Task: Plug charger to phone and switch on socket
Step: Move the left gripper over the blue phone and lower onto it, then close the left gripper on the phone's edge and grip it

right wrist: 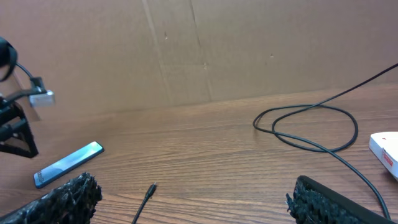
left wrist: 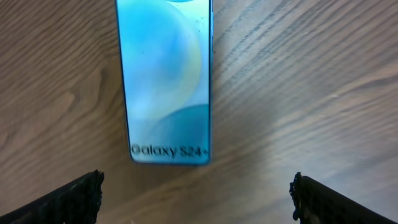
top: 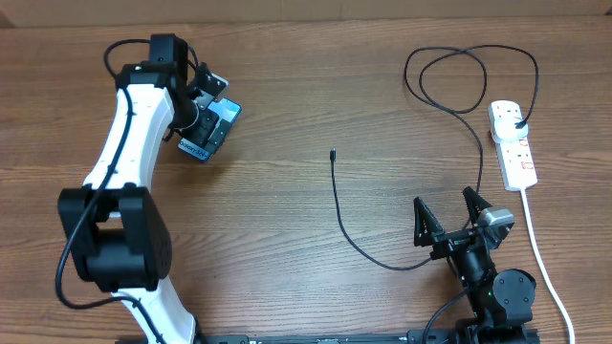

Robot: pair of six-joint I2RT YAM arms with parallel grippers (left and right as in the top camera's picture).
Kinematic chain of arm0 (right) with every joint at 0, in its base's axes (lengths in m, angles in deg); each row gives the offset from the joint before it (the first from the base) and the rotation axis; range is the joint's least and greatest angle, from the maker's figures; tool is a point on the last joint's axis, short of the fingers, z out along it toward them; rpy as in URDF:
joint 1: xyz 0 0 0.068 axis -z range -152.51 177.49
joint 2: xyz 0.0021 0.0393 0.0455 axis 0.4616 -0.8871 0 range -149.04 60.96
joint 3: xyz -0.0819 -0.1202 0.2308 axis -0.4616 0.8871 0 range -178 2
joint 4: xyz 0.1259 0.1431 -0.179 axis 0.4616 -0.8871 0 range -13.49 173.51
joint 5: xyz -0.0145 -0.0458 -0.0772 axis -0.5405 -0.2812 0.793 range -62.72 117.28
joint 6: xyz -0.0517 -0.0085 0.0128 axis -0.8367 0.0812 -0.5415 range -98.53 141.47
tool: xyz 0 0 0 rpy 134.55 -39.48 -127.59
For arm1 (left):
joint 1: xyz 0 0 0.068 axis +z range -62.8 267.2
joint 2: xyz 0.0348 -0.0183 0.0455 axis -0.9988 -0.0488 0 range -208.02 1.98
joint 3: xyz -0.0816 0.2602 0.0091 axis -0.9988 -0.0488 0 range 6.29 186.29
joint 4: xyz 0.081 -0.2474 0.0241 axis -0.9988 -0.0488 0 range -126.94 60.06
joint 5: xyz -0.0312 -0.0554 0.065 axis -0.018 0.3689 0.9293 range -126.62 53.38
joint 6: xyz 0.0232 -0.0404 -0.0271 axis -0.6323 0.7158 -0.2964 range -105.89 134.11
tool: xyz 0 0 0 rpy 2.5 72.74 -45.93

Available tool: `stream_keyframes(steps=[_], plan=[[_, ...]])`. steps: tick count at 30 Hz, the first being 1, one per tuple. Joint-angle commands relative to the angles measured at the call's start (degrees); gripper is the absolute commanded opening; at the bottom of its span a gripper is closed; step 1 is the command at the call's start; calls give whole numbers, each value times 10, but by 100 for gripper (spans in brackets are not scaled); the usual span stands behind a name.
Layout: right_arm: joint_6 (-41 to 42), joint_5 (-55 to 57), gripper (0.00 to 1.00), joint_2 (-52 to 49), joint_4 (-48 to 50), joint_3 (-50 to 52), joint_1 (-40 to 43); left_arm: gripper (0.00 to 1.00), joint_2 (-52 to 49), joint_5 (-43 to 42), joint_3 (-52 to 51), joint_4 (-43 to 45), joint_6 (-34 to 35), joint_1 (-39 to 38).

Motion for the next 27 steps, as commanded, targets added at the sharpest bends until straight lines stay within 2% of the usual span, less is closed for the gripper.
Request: stream_keyframes(steps=[1,7,12,27], plan=[[-5,3,100,5,3,6,-3,100,-23,16,11,15,-61,-1],[-5,3,100,5,3,6,-3,100,-41,38,11,68,-95,0],[-5,3,100,5,3,6,-3,100,-48,37,11,113,-98,-1],[-5,3,100,5,3,6,-3,100,-106,33,11,137,-98,-1]])
